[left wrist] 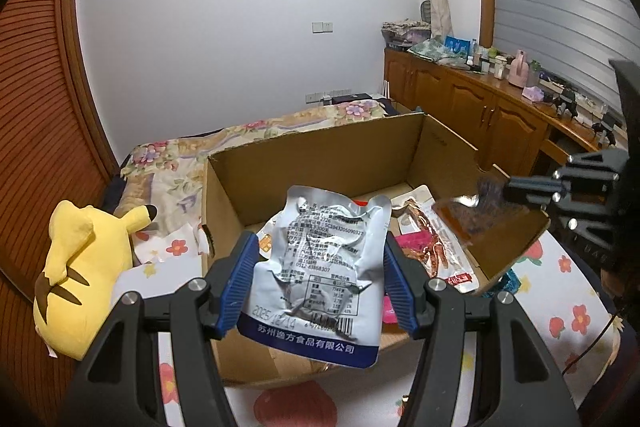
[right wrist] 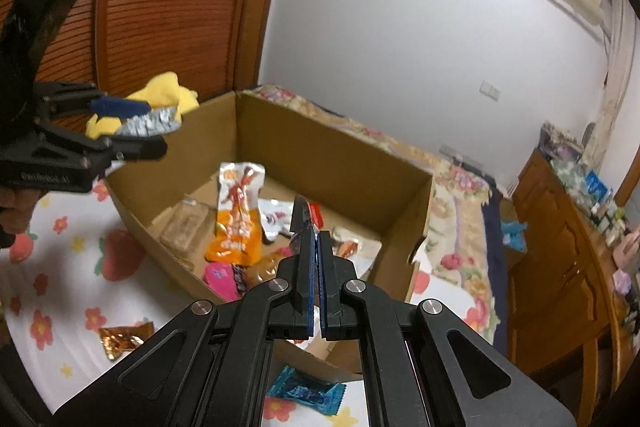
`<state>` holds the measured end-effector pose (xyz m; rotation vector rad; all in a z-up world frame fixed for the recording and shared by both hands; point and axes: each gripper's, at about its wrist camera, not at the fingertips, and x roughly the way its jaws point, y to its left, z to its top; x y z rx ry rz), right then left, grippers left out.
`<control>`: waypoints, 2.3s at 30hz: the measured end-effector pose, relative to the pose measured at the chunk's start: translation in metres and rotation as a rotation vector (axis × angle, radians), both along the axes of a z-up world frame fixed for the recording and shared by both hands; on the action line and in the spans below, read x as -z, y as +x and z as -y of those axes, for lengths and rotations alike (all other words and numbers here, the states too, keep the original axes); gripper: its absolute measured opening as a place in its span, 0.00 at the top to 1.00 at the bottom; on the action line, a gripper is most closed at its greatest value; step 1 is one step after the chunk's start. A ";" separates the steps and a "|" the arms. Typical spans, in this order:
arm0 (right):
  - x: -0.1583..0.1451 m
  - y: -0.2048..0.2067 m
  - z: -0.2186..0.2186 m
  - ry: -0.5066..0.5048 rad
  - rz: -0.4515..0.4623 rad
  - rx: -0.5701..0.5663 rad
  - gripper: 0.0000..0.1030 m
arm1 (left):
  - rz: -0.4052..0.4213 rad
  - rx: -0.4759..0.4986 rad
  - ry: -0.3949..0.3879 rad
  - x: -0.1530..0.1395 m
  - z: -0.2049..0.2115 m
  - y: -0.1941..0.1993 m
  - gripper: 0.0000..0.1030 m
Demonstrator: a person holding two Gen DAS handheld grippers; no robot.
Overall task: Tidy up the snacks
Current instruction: 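Open both grippers to drop the silver-white and clear packets into the box, then move both open grippers back down toward the two candies on the sheet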
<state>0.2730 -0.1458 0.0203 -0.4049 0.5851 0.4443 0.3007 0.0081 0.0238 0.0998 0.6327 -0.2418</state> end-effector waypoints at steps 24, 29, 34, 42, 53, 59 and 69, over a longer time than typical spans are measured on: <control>0.017 0.004 0.024 0.128 -0.095 0.019 0.84 | -0.038 -0.020 -0.019 0.010 0.006 0.029 0.33; 0.014 -0.009 0.033 0.157 -0.083 0.038 0.72 | -0.014 -0.015 -0.026 0.004 0.003 0.008 0.33; 0.014 -0.034 0.045 0.186 -0.065 0.075 0.55 | 0.012 0.007 -0.022 0.000 0.004 -0.031 0.33; 0.029 -0.068 0.067 0.225 -0.072 0.147 0.41 | 0.016 0.061 -0.018 0.009 0.009 -0.086 0.32; 0.058 -0.074 0.064 0.209 -0.141 0.172 0.39 | -0.101 0.095 -0.012 0.072 0.025 -0.111 0.34; 0.077 -0.061 0.059 0.194 -0.176 0.185 0.38 | -0.164 0.109 -0.030 0.100 0.029 -0.112 0.42; 0.101 -0.036 0.062 0.206 -0.227 0.218 0.38 | -0.218 0.118 -0.028 0.123 0.037 -0.113 0.44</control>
